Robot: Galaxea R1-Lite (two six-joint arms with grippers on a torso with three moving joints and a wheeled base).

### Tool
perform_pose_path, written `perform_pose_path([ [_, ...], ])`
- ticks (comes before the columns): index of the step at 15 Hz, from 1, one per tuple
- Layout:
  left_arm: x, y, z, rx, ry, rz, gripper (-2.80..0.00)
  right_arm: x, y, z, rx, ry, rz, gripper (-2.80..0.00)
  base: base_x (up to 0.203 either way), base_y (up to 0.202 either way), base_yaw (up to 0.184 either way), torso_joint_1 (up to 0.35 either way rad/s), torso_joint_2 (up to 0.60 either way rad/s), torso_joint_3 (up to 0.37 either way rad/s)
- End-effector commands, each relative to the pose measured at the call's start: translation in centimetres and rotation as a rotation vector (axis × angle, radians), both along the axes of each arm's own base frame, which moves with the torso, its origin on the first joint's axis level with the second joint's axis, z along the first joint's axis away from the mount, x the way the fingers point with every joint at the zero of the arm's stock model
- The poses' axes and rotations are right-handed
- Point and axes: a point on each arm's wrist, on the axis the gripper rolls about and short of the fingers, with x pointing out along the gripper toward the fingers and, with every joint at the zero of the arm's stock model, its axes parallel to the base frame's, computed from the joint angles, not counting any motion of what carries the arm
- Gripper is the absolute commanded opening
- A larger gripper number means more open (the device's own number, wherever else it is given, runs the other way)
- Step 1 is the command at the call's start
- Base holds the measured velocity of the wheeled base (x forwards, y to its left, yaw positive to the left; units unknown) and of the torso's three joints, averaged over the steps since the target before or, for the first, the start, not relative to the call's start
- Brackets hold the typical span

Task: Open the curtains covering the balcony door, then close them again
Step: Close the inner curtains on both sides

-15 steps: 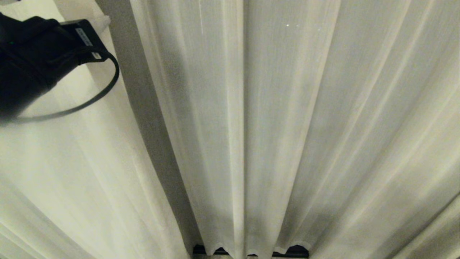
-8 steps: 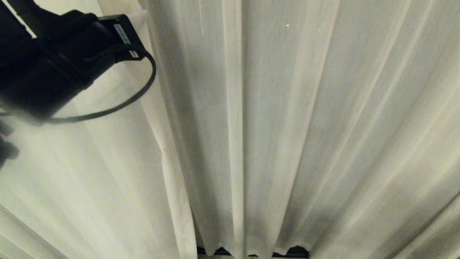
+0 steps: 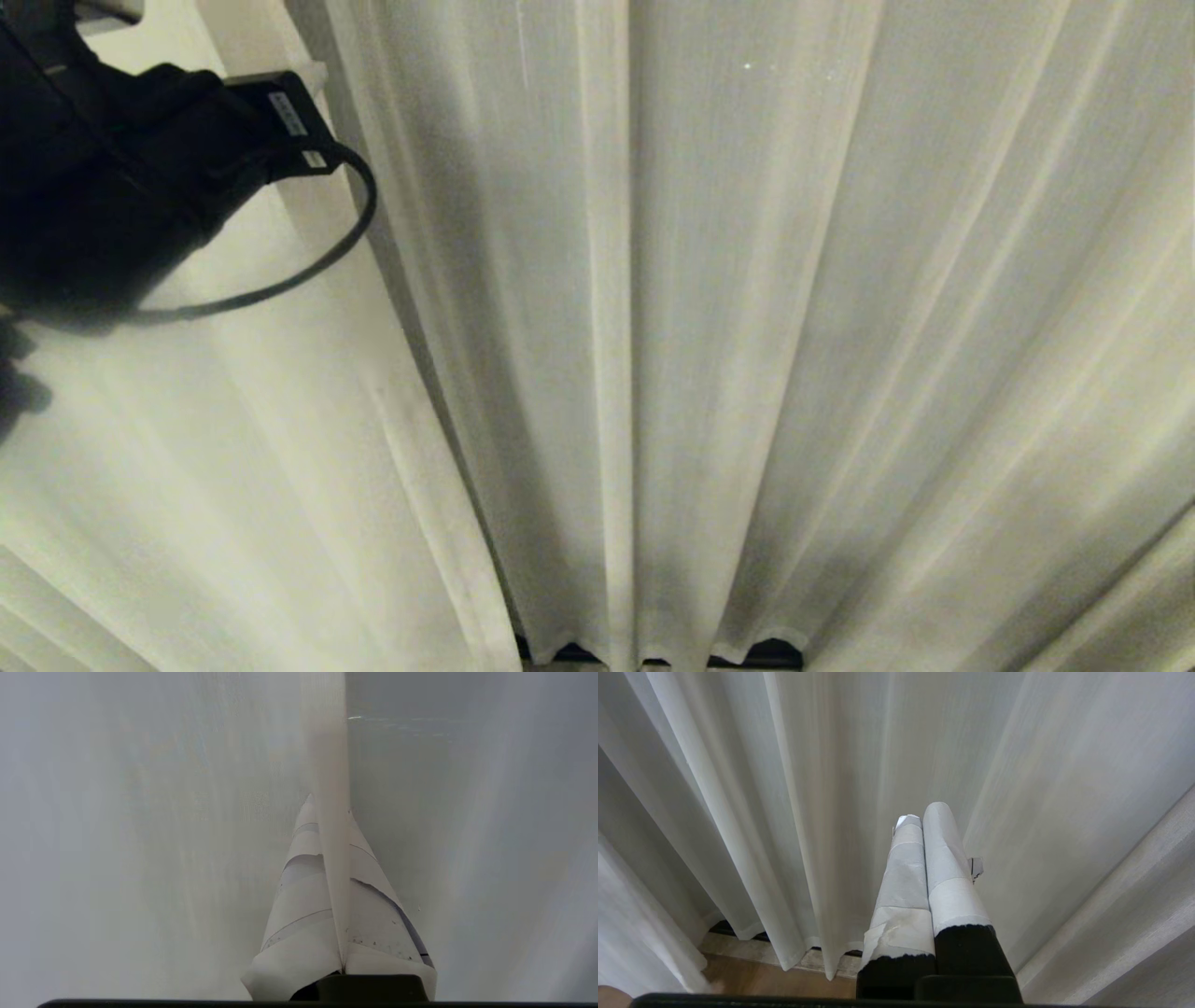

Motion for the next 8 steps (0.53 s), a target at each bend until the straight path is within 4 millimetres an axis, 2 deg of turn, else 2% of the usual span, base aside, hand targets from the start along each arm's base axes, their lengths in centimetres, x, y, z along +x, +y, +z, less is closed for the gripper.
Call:
perform_pose_path([
  [1, -0.29, 1.03, -0.26, -0.021, 0.009, 0.095, -2.80, 0.01, 0.00, 0.00, -0.001, 0.002, 0.000, -2.80, 0.000, 0.000, 0.000, 0.000, 0.00, 0.000],
  [5, -0.15, 1.42, -0.64, -0.019, 0.021, 0.115, -2.80, 0.01, 0.00, 0.00, -0.001, 0.002, 0.000, -2.80, 0.000, 0.000, 0.000, 0.000, 0.00, 0.000],
  [6, -0.15, 1.42, -0.62, -0.020, 0.021, 0.115, 0.00, 0.01, 0.00, 0.00, -0.001, 0.002, 0.002, -2.80, 0.000, 0.000, 0.000, 0.000, 0.00, 0.000],
  [8, -0.34, 1.41, -0.72, -0.017, 0.024, 0.116, 0.00, 0.01, 0.00, 0.00, -0.001, 0.002, 0.002, -2.80, 0.000, 0.000, 0.000, 0.000, 0.00, 0.000],
])
